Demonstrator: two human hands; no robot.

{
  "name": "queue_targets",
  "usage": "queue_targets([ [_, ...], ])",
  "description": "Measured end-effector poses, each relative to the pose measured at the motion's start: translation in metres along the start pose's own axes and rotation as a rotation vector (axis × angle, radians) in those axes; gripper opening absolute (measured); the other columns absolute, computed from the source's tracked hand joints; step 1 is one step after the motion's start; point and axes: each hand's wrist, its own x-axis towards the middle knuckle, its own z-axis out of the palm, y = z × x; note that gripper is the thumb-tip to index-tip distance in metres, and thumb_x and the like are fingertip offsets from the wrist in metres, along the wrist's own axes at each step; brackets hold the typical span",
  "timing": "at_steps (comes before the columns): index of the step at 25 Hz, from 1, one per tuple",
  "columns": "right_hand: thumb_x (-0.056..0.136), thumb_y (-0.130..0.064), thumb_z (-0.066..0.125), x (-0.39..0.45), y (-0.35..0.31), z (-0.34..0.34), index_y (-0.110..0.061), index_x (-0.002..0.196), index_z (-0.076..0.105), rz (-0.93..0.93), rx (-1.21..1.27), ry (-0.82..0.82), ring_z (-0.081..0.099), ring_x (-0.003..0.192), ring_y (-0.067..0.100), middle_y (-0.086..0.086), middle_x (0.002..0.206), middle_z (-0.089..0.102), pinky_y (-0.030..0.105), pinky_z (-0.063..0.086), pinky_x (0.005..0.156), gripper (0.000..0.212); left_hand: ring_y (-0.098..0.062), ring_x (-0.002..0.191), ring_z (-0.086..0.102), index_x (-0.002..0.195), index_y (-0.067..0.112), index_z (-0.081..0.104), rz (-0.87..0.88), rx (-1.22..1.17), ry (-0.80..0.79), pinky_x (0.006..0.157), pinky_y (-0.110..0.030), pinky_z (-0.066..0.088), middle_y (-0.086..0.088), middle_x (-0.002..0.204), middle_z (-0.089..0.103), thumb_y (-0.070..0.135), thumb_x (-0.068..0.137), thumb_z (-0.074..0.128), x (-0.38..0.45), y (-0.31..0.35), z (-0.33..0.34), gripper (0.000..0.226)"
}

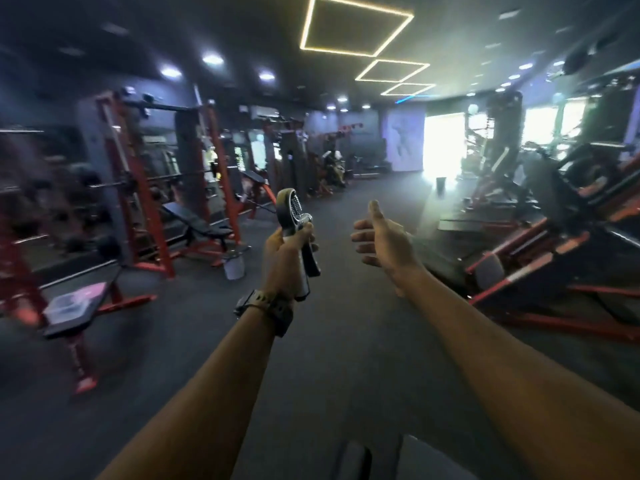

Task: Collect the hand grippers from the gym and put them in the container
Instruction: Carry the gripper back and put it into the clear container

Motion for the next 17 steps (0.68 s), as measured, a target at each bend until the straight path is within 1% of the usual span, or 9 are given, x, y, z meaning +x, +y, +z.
queue_targets([
  [2, 0.1, -0.058, 0.038, -0.018, -0.016, 0.051, -0.015, 0.089, 0.065, -0.018, 0.014, -0.119, 0.058, 0.069, 0.016, 0.007, 0.085, 0.067, 0.026, 0.046, 0.058, 0.052, -0.02, 0.077, 0.059, 0.089, 0.019, 0.065, 0.064, 0.079, 0.094, 0.073, -0.035, 0.049, -0.005, 0.082, 0.06, 0.023, 0.092, 0.061, -0.011, 0.028, -0.052, 0.006],
  [3, 0.1, -0.058, 0.038, -0.028, -0.024, 0.078, -0.014, 0.091, 0.066, -0.019, 0.04, -0.183, 0.058, 0.069, 0.016, 0.007, 0.085, 0.067, 0.026, 0.046, 0.058, 0.053, -0.019, 0.077, 0.06, 0.091, 0.017, 0.066, 0.093, 0.122, 0.145, 0.073, -0.034, 0.05, -0.004, 0.082, 0.062, 0.027, 0.089, 0.063, -0.016, 0.039, -0.079, 0.011],
  [5, 0.1, -0.058, 0.037, -0.053, -0.035, 0.133, -0.011, 0.096, 0.066, -0.013, 0.092, -0.305, 0.059, 0.069, 0.016, 0.006, 0.084, 0.067, 0.026, 0.047, 0.06, 0.055, -0.019, 0.075, 0.058, 0.091, 0.012, 0.066, 0.123, 0.193, 0.246, 0.072, -0.033, 0.048, -0.004, 0.08, 0.061, 0.024, 0.09, 0.062, -0.032, 0.059, -0.136, 0.013],
  [7, 0.101, -0.058, 0.035, -0.074, -0.036, 0.18, -0.012, 0.095, 0.066, -0.009, 0.121, -0.39, 0.061, 0.07, 0.016, 0.007, 0.085, 0.068, 0.027, 0.049, 0.061, 0.056, -0.02, 0.074, 0.056, 0.086, 0.013, 0.065, 0.131, 0.234, 0.31, 0.07, -0.031, 0.048, -0.002, 0.076, 0.059, 0.022, 0.092, 0.062, -0.047, 0.072, -0.186, 0.012],
  [8, 0.101, -0.058, 0.035, -0.087, -0.035, 0.206, -0.012, 0.094, 0.066, 0.008, 0.135, -0.434, 0.061, 0.07, 0.017, 0.008, 0.085, 0.068, 0.026, 0.048, 0.06, 0.056, -0.02, 0.074, 0.056, 0.086, 0.015, 0.066, 0.125, 0.253, 0.358, 0.069, -0.031, 0.048, -0.001, 0.075, 0.06, 0.026, 0.09, 0.063, -0.057, 0.078, -0.215, 0.012],
  [10, 0.101, -0.058, 0.035, -0.111, -0.031, 0.255, -0.012, 0.091, 0.063, 0.043, 0.169, -0.529, 0.054, 0.065, 0.017, 0.013, 0.083, 0.062, 0.025, 0.041, 0.055, 0.055, -0.02, 0.074, 0.058, 0.091, 0.017, 0.069, 0.12, 0.282, 0.459, 0.068, -0.032, 0.049, 0.0, 0.076, 0.062, 0.032, 0.086, 0.064, -0.08, 0.091, -0.267, 0.016],
  [12, 0.101, -0.058, 0.037, -0.14, -0.025, 0.3, -0.01, 0.093, 0.062, 0.077, 0.19, -0.614, 0.05, 0.063, 0.016, 0.013, 0.083, 0.059, 0.024, 0.038, 0.053, 0.055, -0.019, 0.071, 0.056, 0.09, 0.016, 0.069, 0.122, 0.291, 0.527, 0.067, -0.032, 0.048, 0.0, 0.074, 0.06, 0.026, 0.088, 0.063, -0.105, 0.105, -0.315, 0.011],
  [15, 0.101, -0.058, 0.036, -0.176, -0.02, 0.348, -0.011, 0.095, 0.063, 0.091, 0.159, -0.688, 0.053, 0.071, 0.019, 0.01, 0.086, 0.062, 0.025, 0.041, 0.058, 0.054, -0.019, 0.069, 0.055, 0.087, 0.015, 0.067, 0.11, 0.315, 0.601, 0.065, -0.031, 0.047, -0.003, 0.074, 0.059, 0.025, 0.084, 0.064, -0.132, 0.121, -0.368, 0.011],
  [17, 0.101, -0.059, 0.035, -0.195, -0.019, 0.376, -0.012, 0.095, 0.063, 0.09, 0.128, -0.712, 0.055, 0.078, 0.022, 0.01, 0.088, 0.064, 0.027, 0.043, 0.062, 0.055, -0.018, 0.07, 0.057, 0.087, 0.015, 0.066, 0.086, 0.35, 0.631, 0.064, -0.029, 0.05, -0.006, 0.079, 0.06, 0.024, 0.087, 0.064, -0.147, 0.127, -0.4, 0.009],
])
